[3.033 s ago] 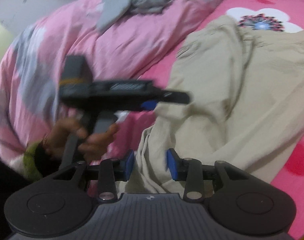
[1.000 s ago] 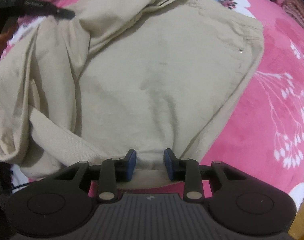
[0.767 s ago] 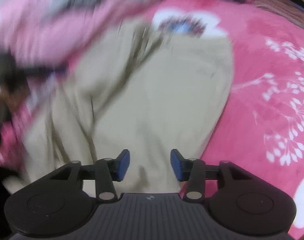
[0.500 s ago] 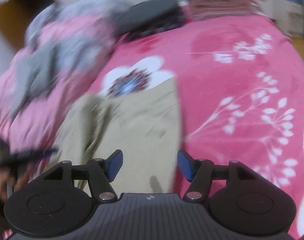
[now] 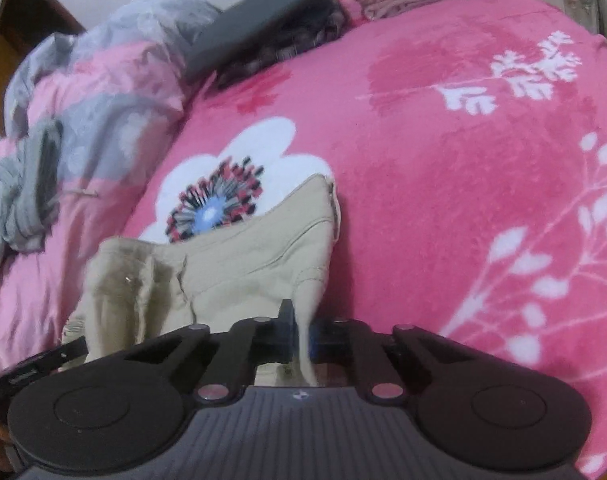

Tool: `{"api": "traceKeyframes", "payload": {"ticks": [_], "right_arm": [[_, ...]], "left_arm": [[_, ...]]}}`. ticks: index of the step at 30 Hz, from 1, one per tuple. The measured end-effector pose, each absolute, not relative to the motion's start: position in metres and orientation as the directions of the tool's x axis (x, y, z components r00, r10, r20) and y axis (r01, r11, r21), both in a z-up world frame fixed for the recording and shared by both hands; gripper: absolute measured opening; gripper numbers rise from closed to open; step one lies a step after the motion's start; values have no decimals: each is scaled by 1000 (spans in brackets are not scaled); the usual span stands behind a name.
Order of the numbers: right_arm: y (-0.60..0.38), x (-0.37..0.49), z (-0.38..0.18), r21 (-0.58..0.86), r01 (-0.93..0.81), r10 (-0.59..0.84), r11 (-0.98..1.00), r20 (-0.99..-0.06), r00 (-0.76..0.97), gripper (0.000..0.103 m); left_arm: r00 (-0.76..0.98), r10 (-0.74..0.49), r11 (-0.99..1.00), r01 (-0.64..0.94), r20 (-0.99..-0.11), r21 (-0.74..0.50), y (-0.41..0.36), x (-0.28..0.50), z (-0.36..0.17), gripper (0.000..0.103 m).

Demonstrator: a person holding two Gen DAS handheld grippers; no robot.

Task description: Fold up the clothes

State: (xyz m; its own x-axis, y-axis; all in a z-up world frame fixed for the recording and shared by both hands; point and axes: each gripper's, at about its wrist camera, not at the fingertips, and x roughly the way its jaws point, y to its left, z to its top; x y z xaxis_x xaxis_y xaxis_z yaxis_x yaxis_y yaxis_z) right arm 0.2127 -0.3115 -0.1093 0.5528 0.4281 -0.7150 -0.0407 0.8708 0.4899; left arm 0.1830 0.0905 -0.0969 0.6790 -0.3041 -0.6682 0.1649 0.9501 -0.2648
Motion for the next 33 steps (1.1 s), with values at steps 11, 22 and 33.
{"api": "traceKeyframes", "payload": {"ticks": [11, 22, 33], "right_arm": [[-344, 196, -41, 233, -47, 190, 971, -644, 741, 4], [-389, 278, -16, 108, 4, 61, 994, -593, 803, 4], [-410, 350, -85, 193, 164, -4, 968, -636, 772, 5]], "left_arm": [[821, -259, 966, 236, -509, -111, 64, 223, -47, 7], [852, -240, 944, 317, -465, 94, 6, 319, -53, 8], [819, -151, 914, 329, -554, 238, -36, 395, -100, 10]]}}
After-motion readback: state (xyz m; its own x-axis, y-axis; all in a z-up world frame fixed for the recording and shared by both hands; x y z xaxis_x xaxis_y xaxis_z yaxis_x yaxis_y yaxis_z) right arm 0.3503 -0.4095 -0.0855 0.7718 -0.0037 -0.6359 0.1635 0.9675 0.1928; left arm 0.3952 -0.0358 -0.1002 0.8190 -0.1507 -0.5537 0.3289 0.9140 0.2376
